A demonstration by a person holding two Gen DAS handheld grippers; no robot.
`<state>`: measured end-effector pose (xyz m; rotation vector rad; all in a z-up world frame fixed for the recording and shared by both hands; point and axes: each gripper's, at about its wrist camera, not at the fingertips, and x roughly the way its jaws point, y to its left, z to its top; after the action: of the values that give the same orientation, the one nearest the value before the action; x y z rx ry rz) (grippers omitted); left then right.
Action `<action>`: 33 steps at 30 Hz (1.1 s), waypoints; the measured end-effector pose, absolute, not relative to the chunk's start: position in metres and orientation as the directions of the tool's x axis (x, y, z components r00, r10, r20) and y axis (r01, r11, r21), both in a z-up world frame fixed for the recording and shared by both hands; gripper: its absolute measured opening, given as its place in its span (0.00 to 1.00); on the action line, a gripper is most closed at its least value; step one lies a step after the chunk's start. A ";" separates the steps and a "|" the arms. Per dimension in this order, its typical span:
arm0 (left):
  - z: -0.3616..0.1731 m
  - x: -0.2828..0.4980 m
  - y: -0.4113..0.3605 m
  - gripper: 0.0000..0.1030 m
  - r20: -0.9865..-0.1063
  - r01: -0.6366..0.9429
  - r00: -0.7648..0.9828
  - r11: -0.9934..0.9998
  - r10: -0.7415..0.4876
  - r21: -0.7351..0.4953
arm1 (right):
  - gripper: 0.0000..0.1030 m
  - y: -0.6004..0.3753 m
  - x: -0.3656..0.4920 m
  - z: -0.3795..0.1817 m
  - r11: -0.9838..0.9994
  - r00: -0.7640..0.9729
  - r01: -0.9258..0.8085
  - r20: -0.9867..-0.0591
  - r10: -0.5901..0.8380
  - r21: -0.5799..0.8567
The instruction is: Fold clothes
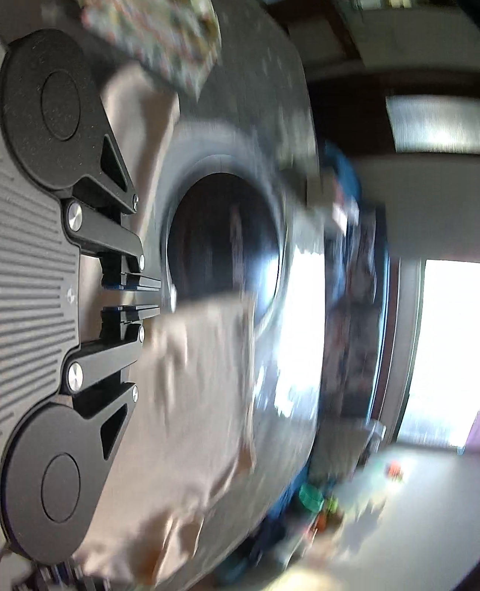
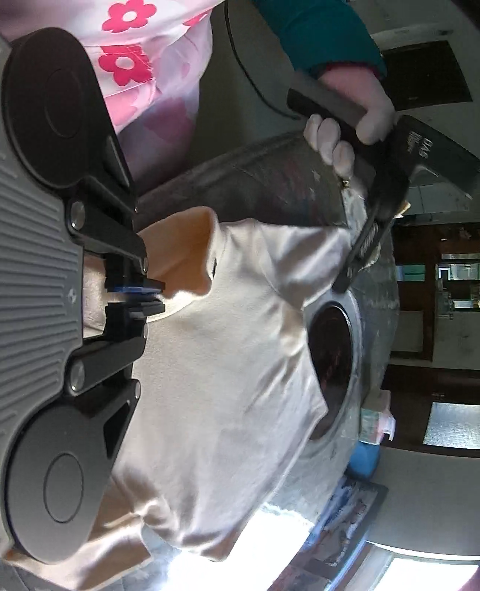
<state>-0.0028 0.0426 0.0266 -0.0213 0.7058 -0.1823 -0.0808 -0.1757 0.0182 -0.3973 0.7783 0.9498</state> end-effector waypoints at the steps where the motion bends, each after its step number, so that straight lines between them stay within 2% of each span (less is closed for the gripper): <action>1: 0.025 0.001 0.031 0.08 -0.646 0.195 0.735 0.977 -0.206 -0.090 | 0.08 -0.178 -0.080 0.019 0.545 0.340 -0.837 -0.741 0.579 0.043; 3: 0.019 0.004 0.010 0.08 -0.650 0.270 0.710 0.957 -0.271 -0.105 | 0.13 -0.184 -0.077 0.022 0.560 0.332 -0.824 -0.731 0.596 0.083; 6: 0.009 0.007 -0.017 0.08 -0.653 0.371 0.665 0.919 -0.361 -0.131 | 0.13 -0.200 -0.077 0.036 0.587 0.355 -0.803 -0.709 0.610 0.104; 10: -0.002 0.001 -0.038 0.08 -0.654 0.459 0.610 0.872 -0.448 -0.170 | 0.13 -0.228 -0.067 0.050 0.701 0.484 -0.713 -0.700 0.525 0.033; 15: -0.005 -0.017 -0.046 0.09 -0.651 0.501 0.595 0.851 -0.471 -0.158 | 0.15 -0.262 -0.037 0.048 0.837 0.628 -0.544 -0.691 0.357 -0.062; 17: -0.006 -0.024 -0.049 0.15 -0.650 0.517 0.589 0.842 -0.480 -0.153 | 0.15 -0.271 -0.022 0.044 0.864 0.647 -0.501 -0.687 0.330 -0.057; 22: -0.009 -0.041 -0.056 0.25 -0.649 0.558 0.572 0.818 -0.502 -0.141 | 0.15 -0.270 0.001 0.029 0.873 0.629 -0.487 -0.707 0.322 -0.036; 31: -0.012 -0.047 -0.064 0.35 -0.655 0.584 0.558 0.802 -0.510 -0.127 | 0.16 -0.268 0.009 0.009 0.881 0.613 -0.473 -0.730 0.302 -0.033; 33: -0.012 -0.047 -0.065 0.35 -0.657 0.587 0.558 0.800 -0.508 -0.120 | 0.05 -0.271 0.006 0.012 0.887 0.638 -0.460 -0.712 0.292 -0.048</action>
<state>-0.0473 -0.0650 -0.0122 0.1171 0.7352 -0.6476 0.0060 -0.2710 0.0116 -0.2344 0.7664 0.4336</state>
